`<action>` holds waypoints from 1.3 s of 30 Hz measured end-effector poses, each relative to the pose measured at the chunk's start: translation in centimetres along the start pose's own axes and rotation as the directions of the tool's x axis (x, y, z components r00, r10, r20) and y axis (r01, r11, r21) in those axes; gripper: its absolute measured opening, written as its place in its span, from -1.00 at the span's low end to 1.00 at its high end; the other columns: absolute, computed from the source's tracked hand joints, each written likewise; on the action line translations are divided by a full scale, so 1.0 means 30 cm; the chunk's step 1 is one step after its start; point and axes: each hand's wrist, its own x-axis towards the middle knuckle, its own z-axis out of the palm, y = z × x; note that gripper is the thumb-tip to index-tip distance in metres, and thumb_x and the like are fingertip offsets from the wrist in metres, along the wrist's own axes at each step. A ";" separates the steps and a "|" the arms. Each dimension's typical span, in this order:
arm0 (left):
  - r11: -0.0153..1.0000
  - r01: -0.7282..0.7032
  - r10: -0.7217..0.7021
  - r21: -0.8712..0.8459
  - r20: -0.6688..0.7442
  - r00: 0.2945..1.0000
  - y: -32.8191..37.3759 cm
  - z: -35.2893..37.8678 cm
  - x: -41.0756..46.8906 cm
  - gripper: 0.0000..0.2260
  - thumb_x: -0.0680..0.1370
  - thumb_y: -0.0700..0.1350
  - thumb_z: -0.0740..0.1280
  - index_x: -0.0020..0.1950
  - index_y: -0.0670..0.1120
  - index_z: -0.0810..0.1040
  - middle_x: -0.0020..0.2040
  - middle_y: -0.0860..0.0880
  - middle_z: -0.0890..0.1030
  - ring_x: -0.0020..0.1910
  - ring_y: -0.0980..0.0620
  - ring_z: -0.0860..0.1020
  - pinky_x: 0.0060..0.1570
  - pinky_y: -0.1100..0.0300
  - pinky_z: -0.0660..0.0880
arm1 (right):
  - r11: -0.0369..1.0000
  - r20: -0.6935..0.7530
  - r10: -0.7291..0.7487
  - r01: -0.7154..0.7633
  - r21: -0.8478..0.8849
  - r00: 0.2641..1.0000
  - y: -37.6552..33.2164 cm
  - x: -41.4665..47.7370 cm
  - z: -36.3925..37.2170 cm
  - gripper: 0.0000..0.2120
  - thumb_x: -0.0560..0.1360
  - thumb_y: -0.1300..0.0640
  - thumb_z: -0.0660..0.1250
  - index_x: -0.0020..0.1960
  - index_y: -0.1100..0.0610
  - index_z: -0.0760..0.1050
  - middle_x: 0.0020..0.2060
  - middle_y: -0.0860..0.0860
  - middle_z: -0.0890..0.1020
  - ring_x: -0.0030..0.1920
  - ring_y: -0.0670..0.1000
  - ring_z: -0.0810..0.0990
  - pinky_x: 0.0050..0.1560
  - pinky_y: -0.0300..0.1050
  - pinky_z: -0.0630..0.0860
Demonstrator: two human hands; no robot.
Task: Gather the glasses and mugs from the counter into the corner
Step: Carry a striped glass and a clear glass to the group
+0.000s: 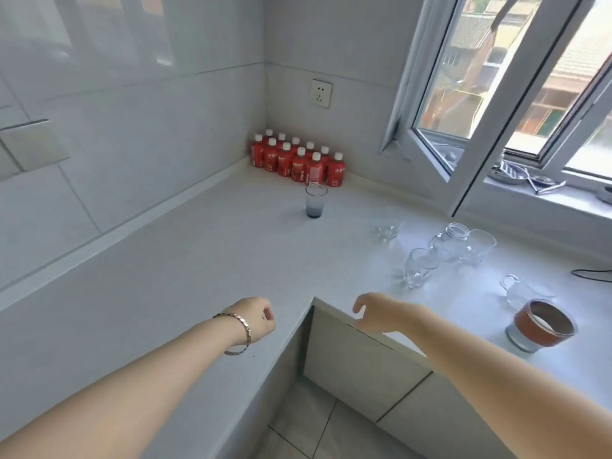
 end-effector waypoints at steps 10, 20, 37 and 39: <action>0.997 -0.046 0.041 0.066 0.073 0.996 0.227 -0.033 0.493 -0.80 0.52 -0.10 0.22 0.09 -0.08 0.55 0.11 -0.06 0.59 0.02 -0.03 0.53 0.04 0.21 0.44 | 0.943 -0.227 0.288 -0.235 0.234 0.930 0.445 0.315 -0.178 -0.55 0.50 0.13 0.28 0.37 0.12 0.36 0.34 0.14 0.40 0.31 0.13 0.44 0.21 -0.13 0.40; 0.988 -0.133 0.118 0.082 0.162 0.980 0.338 -0.128 1.064 -0.81 0.54 -0.13 0.21 0.05 -0.11 0.56 -0.04 -0.04 0.57 -0.07 -0.01 0.50 -0.06 0.24 0.39 | 0.834 -0.064 0.482 -0.436 0.338 0.874 0.601 0.651 -0.264 -0.05 0.31 -0.12 0.46 0.53 0.02 0.02 0.35 0.12 0.31 0.31 0.18 0.42 0.23 -0.05 0.43; 0.998 0.010 -0.016 -0.068 -0.087 0.996 0.406 -0.344 1.573 -0.19 0.37 0.06 0.46 0.49 -0.09 0.10 0.49 -0.10 0.19 0.40 -0.11 0.33 0.29 0.00 0.40 | 0.917 -0.233 0.323 -0.242 0.318 0.917 0.408 0.951 -0.563 -0.29 0.29 -0.16 0.42 0.37 -0.06 0.27 0.25 -0.01 0.43 0.17 0.09 0.52 0.02 -0.10 0.47; 0.997 0.023 -0.032 -0.073 -0.129 0.991 0.406 -0.327 1.560 -0.23 0.36 0.04 0.46 0.46 -0.10 0.17 0.46 -0.09 0.24 0.35 -0.13 0.39 0.23 0.01 0.44 | 0.922 -0.254 0.308 -0.223 0.317 0.917 0.389 0.967 -0.580 -0.26 0.29 -0.17 0.41 0.40 -0.05 0.25 0.26 -0.01 0.42 0.21 0.10 0.50 0.05 -0.09 0.47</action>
